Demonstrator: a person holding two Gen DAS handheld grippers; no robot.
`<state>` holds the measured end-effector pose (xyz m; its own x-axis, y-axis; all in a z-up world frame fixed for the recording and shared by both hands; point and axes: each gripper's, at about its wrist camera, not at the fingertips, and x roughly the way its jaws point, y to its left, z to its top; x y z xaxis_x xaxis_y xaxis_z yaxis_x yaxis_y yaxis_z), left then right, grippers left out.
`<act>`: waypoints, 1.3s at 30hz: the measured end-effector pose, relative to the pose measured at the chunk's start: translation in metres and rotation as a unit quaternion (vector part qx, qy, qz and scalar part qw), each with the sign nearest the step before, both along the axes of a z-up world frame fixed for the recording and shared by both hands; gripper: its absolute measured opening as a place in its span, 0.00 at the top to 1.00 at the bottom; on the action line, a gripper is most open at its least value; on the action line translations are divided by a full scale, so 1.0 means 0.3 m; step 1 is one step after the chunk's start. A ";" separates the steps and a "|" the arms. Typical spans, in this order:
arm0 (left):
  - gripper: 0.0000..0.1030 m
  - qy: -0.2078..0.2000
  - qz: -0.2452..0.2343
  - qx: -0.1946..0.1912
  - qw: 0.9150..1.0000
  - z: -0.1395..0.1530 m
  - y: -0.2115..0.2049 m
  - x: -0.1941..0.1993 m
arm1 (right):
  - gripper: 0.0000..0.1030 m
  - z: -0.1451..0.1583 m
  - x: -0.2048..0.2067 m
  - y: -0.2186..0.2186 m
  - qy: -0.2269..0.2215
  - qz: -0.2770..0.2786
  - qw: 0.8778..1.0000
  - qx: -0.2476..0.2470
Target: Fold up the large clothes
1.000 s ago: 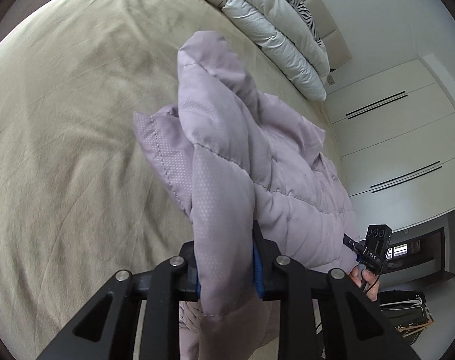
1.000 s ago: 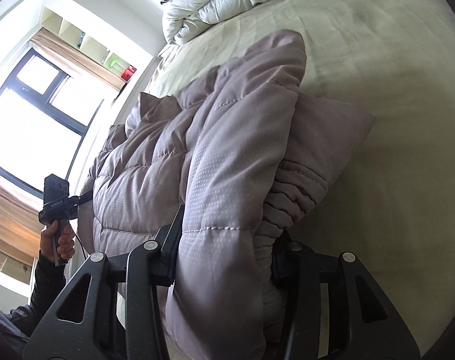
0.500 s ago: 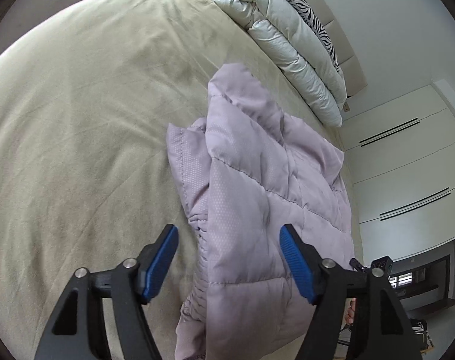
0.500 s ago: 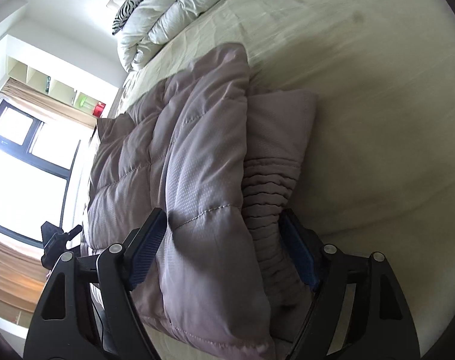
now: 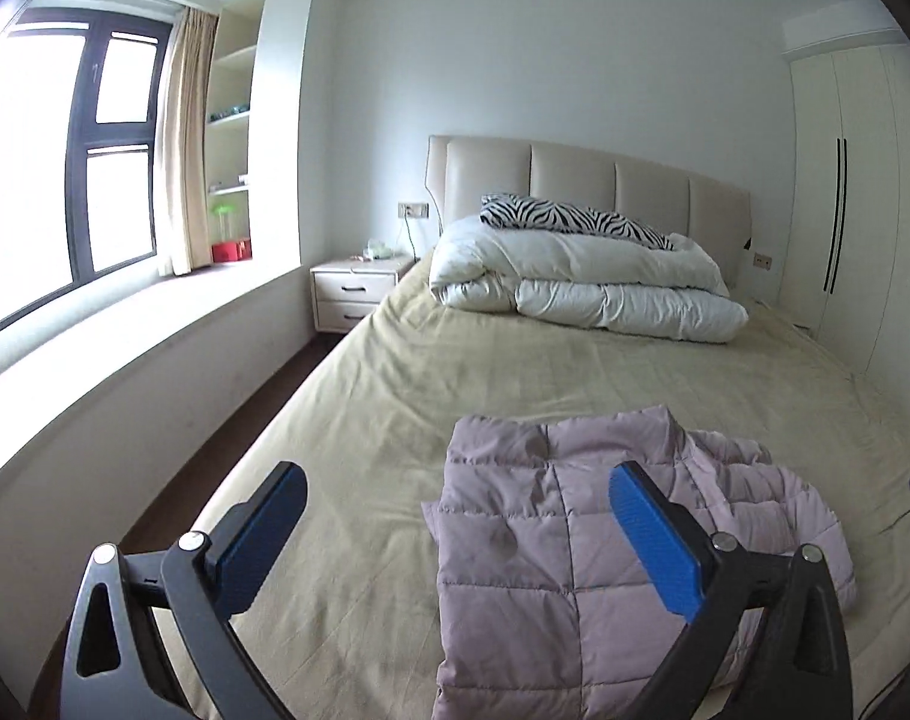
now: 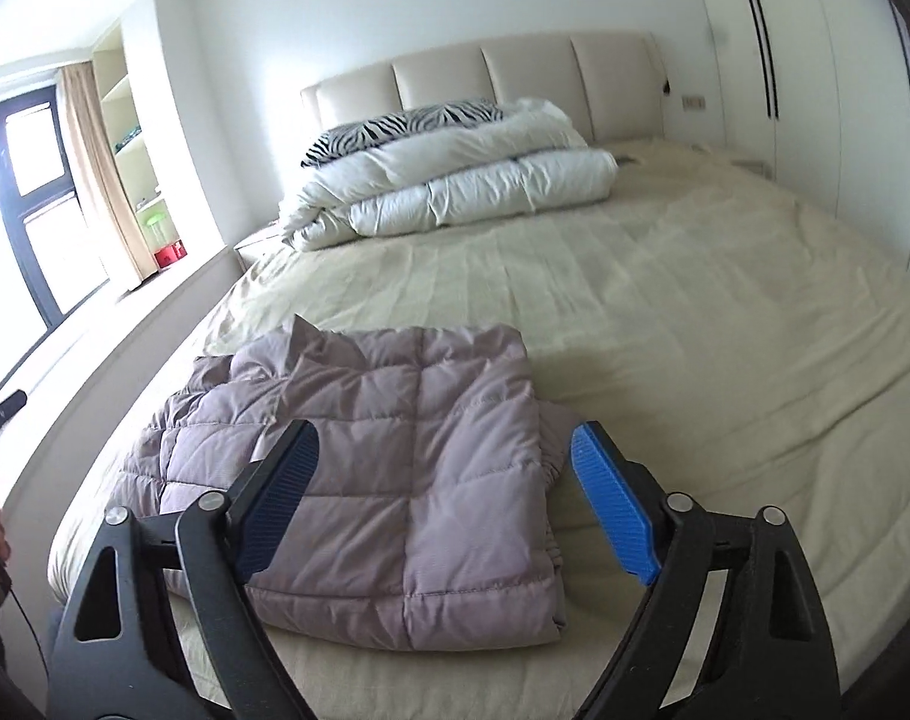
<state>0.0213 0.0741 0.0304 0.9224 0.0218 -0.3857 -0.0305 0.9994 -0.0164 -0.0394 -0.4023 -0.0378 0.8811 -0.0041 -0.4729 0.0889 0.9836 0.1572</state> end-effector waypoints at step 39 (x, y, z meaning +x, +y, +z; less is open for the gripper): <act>0.00 0.125 -0.018 0.047 0.991 -0.055 -0.316 -0.088 | 0.00 0.214 -0.163 0.526 0.066 -0.048 0.992 -0.097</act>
